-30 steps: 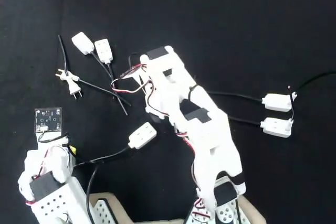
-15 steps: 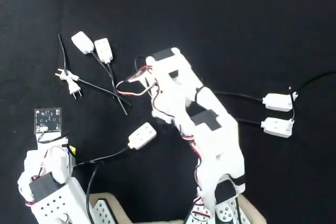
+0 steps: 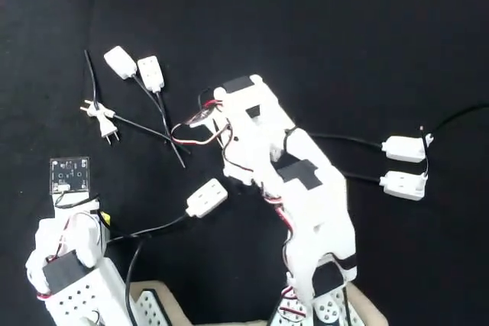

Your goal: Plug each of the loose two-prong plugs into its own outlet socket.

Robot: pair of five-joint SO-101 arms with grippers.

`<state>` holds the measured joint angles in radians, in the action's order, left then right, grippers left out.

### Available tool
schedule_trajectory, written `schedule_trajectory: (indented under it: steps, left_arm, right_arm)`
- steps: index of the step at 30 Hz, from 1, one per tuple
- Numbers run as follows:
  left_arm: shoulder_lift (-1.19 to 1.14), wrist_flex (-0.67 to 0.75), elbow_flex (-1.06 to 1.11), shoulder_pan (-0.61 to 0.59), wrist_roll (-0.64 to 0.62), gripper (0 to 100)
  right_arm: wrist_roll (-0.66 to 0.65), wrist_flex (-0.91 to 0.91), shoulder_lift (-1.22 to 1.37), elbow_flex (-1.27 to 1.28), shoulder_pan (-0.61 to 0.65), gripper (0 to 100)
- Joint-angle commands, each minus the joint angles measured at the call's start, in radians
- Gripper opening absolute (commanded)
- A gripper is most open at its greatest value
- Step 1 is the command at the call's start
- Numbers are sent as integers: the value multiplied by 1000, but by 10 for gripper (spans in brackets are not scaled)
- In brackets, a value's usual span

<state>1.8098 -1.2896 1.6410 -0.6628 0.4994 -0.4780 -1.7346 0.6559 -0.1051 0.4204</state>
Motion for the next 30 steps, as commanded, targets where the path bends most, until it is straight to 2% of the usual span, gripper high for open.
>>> schedule_trajectory:
  steps: [1,7,14,23,30]
  left_arm:
    - [8,-8,-7,-15,9,220]
    - [8,-8,-7,-15,9,220]
    - [8,-8,-7,-15,9,220]
    - [8,-8,-7,-13,9,220]
    - [8,-8,-7,-13,9,220]
  right_arm:
    - [14,-29,79,-114,8,265]
    - [35,-32,153,-174,5,245]
    - [61,-29,200,-131,6,9]
    - [161,-28,166,-177,-8,12]
    - [164,-21,-99,-159,-8,12]
